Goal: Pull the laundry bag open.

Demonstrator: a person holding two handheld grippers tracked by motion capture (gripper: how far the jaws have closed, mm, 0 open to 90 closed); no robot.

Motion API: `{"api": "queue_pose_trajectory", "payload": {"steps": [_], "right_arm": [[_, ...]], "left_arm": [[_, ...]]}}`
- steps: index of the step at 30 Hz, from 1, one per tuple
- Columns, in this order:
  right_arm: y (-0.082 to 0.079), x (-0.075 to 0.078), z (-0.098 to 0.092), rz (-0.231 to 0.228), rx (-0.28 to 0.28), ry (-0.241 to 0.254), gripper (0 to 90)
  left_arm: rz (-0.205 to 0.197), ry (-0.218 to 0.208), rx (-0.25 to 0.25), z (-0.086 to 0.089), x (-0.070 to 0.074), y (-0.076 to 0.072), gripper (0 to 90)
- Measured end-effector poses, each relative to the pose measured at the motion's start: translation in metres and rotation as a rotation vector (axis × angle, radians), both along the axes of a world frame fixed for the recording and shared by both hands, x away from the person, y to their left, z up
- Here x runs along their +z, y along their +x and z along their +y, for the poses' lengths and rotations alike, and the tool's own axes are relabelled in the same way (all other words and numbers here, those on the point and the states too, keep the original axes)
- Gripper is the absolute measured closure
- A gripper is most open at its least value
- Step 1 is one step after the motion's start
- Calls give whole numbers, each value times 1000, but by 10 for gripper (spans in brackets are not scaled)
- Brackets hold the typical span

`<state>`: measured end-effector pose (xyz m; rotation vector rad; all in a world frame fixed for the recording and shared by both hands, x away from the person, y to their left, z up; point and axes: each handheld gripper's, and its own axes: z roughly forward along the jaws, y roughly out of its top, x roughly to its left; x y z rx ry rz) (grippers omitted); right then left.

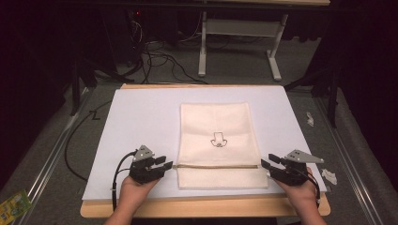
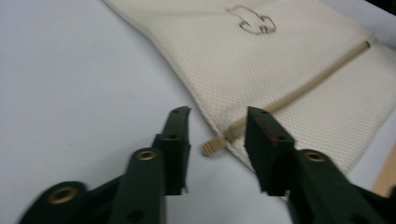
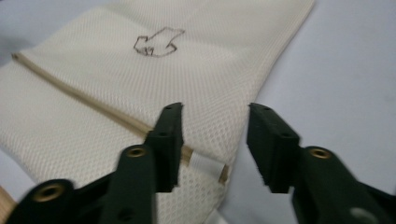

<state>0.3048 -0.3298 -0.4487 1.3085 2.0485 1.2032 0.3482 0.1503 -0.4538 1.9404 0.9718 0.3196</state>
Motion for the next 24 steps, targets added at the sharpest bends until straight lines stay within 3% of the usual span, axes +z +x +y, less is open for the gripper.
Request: {"api": "queue_pose_trajectory", "payload": {"steps": [2, 5, 9, 11, 14, 18, 24], "right_arm": [[1, 2, -7, -25, -34, 2, 377], [4, 5, -27, -56, -112, -31, 250], [1, 9, -62, -98, -250, -46, 146], [-2, 10, -75, -110, -297, -39, 121], [-3, 9, -77, -115, -306, -22, 105], [0, 9, -63, -116, -263, -52, 108], [1, 9, -55, -117, -237, -75, 108]], "left_arm": [[-61, 39, 55, 7, 2, 1, 410], [-120, 115, 105, 26, 5, 3, 300], [-129, 182, 154, 53, 4, 3, 193], [-100, 148, 190, 65, 3, 5, 154], [-78, 85, 222, 70, 4, 7, 128], [-101, 114, 193, 62, 5, 4, 114], [-97, 100, 200, 65, 6, 4, 98]]}}
